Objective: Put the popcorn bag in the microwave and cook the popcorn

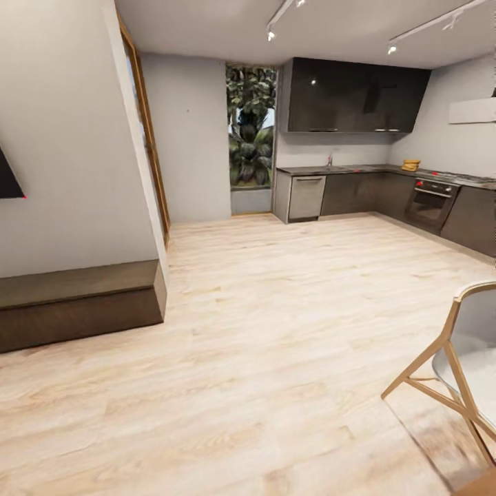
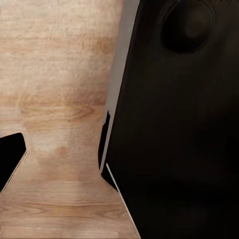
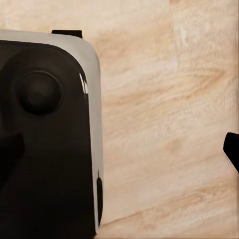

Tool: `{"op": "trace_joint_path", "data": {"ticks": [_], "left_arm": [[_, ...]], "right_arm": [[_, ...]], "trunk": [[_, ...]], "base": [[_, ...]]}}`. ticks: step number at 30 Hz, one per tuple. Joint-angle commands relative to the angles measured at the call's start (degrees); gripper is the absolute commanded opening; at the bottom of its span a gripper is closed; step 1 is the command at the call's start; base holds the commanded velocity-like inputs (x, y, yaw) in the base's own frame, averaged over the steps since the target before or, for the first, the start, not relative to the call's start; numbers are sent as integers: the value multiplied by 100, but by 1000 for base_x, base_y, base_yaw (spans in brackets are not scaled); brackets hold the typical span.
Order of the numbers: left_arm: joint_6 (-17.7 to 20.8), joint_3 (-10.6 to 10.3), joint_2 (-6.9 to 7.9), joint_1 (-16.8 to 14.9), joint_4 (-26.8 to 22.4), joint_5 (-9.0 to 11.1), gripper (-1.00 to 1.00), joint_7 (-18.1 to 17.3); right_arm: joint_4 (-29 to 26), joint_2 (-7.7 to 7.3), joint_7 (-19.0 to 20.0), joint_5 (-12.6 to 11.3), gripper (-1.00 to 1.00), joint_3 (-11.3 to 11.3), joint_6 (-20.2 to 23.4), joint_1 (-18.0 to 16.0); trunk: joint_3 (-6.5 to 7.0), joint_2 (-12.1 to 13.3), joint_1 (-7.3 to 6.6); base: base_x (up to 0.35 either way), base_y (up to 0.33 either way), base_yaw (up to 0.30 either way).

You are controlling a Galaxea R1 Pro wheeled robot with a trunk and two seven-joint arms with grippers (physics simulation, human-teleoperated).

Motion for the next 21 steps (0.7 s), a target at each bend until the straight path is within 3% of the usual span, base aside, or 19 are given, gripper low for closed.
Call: {"op": "trace_joint_path", "data": {"ticks": [1, 21], "left_arm": [[-5, 26, -2, -2, 1, 2, 100, 2], [-5, 27, -3, -2, 1, 2, 100, 2]], "right_arm": [[6, -6, -11, 4, 100, 1, -19, -4], [6, -11, -20, 3, 100, 7, -22, -4]], "trunk": [[-5, -2, 3], [-5, -2, 3]], "base": [[343, 0, -46], [336, 76, -3]]}}
